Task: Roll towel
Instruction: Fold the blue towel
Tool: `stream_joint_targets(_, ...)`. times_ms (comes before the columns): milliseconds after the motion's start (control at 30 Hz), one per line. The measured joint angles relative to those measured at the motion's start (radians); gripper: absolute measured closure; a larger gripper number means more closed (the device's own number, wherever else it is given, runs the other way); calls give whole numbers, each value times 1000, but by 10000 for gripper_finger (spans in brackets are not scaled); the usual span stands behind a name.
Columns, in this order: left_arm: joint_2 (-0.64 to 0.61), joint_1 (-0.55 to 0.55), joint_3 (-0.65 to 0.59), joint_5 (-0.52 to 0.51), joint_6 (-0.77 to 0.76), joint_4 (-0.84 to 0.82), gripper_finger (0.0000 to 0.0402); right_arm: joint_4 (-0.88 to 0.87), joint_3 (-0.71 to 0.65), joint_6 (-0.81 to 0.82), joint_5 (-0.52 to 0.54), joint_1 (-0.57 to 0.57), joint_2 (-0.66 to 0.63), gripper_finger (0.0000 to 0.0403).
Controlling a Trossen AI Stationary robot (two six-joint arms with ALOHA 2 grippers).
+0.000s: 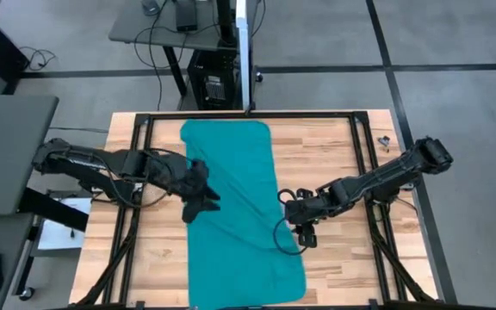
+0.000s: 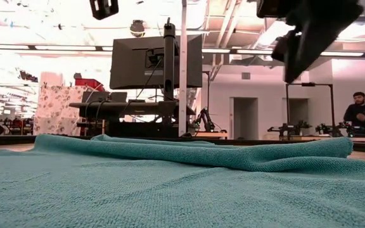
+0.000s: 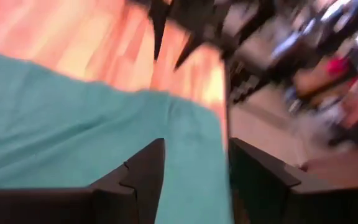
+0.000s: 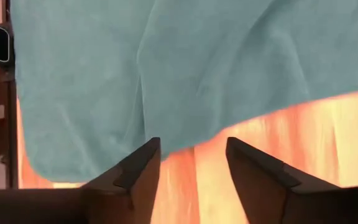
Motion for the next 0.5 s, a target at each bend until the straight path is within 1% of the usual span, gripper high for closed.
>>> stream_joint_targets(100, 82, -92, 113, -112, 84, -269, 235, -10, 1, 64, 1, 26, -25, 183)
stream_joint_targets(167, 151, -158, 188, -183, 107, -396, 238, 3, 2, 114, 1, 55, -38, 167)
stream_joint_targets(233, 221, -220, 254, -229, 103, -496, 241, 20, 2, 151, 2, 99, -47, 158)
stream_joint_targets(300, 289, -291, 311, -255, 63, -534, 244, 31, 2, 188, 28, 155, -51, 155)
stream_joint_targets(367, 353, -357, 347, -261, 1, -564, 248, 43, 2, 221, 80, 222, -51, 155)
stream_joint_targets(433, 415, -427, 384, -262, -76, -562, 252, 55, 2, 245, 148, 296, -49, 155)
stream_joint_targets(500, 482, -491, 427, -267, -172, -561, 258, 77, 2, 268, 241, 372, -41, 155)
